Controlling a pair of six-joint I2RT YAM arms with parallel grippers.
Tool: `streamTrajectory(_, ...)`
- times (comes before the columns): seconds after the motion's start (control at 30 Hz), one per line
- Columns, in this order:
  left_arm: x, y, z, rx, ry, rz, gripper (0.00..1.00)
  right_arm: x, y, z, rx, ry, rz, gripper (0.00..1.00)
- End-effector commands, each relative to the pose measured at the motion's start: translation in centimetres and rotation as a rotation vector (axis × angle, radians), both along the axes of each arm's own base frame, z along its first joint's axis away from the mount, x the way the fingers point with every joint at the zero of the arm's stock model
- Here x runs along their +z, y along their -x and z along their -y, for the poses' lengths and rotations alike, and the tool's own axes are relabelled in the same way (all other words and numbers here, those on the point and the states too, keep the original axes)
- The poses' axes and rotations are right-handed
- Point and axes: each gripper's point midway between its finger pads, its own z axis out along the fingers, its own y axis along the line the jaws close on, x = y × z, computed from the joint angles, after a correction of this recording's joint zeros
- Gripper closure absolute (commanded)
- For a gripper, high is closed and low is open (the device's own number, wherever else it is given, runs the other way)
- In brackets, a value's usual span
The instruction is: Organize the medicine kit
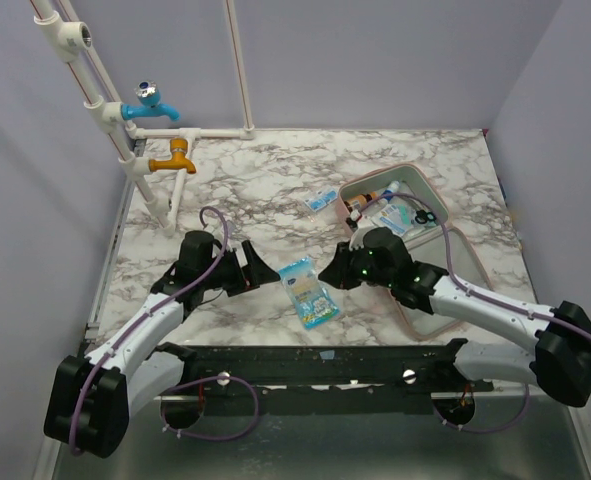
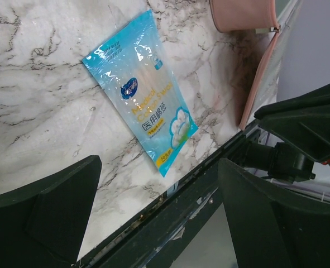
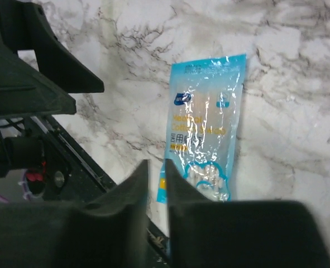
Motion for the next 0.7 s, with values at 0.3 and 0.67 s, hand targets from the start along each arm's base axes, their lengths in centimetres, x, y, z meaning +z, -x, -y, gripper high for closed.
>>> streamTrajectory(0.3,0.4,-0.1,0.1,0.0,0.002,0.025,0.12,-4.2,1.3,1.0,0.003,0.208,-0.058,0.44)
streamTrajectory(0.67,1.0,-0.4,-2.0,0.101,-0.103,0.046,0.1,-5.6,0.8,-1.2,-0.021,0.319,-0.007,0.3)
